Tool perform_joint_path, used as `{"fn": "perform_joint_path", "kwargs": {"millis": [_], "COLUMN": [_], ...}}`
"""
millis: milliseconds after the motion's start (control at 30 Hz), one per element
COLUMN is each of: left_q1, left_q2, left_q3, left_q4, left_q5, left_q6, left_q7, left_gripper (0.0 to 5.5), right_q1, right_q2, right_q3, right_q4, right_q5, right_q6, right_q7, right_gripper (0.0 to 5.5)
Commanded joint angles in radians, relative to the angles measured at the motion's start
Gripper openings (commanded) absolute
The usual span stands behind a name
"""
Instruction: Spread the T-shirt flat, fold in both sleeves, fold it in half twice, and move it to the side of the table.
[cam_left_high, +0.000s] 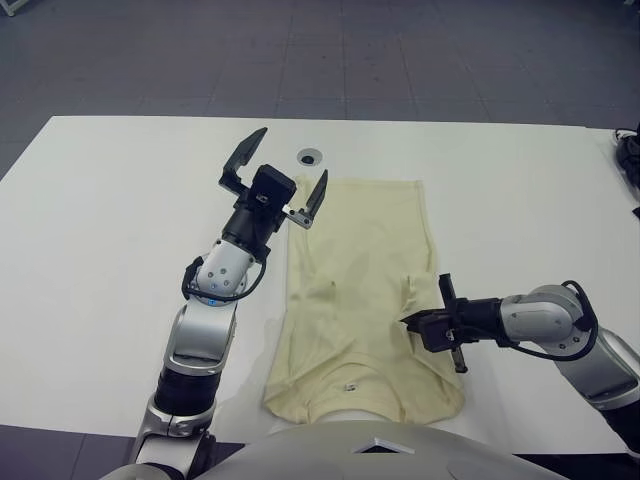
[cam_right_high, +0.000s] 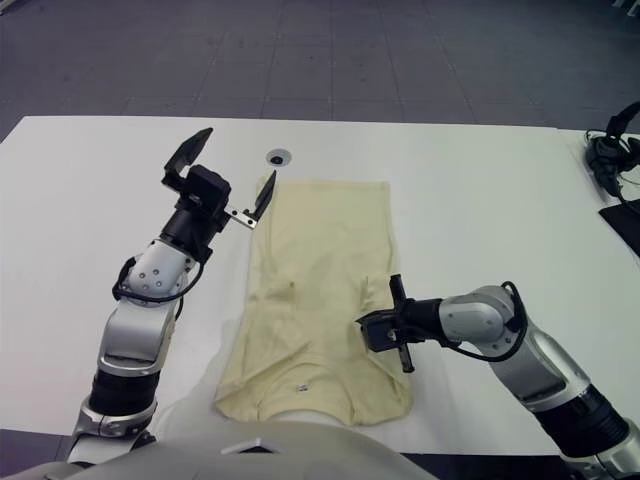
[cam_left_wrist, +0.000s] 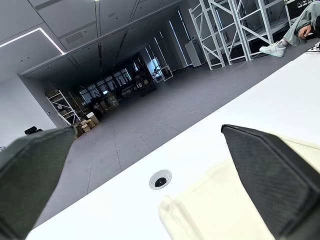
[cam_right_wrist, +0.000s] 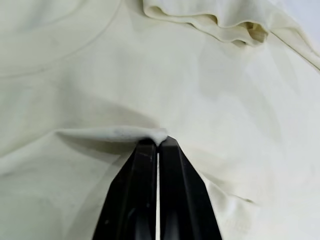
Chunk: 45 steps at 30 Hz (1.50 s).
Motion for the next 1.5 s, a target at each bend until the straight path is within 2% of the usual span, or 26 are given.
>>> {"fn": "perform_joint_path", "kwargs": {"millis": [33, 733, 1067, 1167, 1367, 1500], "left_q1": [-0.004, -0.021, -0.016, -0.015, -0.013, -0.016], "left_q2": [0.007, 0.012, 0.016, 0.016, 0.018, 0.023], "left_q3": [-0.006, -0.014, -0.014, -0.014, -0.009, -0.002], "left_q4": [0.007, 0.061, 0.059, 0.058, 0.056, 0.063], "left_q5": [0.002, 0.001, 0.001, 0.001, 0.000, -0.007], "left_q6": [0.005, -0.024, -0.024, -0.024, -0.024, -0.030], "left_q7": [-0.007, -0.011, -0.019, -0.021, -0.025, -0.030], "left_gripper": [5.40, 5.40, 5.40, 5.40, 5.40, 5.40], "right_q1": [-0.009, -0.012, 0.003, 0.010, 0.039, 0.136], "right_q2": [0.017, 0.109, 0.134, 0.146, 0.178, 0.170], "right_q3": [0.011, 0.012, -0.017, -0.106, -0.342, -0.381], "right_q4": [0.002, 0.007, 0.002, 0.000, 0.084, 0.115], "right_q5": [-0.005, 0.014, 0.047, 0.130, 0.426, 0.546], "right_q6": [0.017, 0.085, 0.150, 0.182, 0.250, 0.222], "right_q7": [-0.009, -0.085, -0.126, -0.147, -0.116, -0.015], "right_gripper": [0.02, 0.02, 1.56, 2.05, 3.18, 3.83]}}
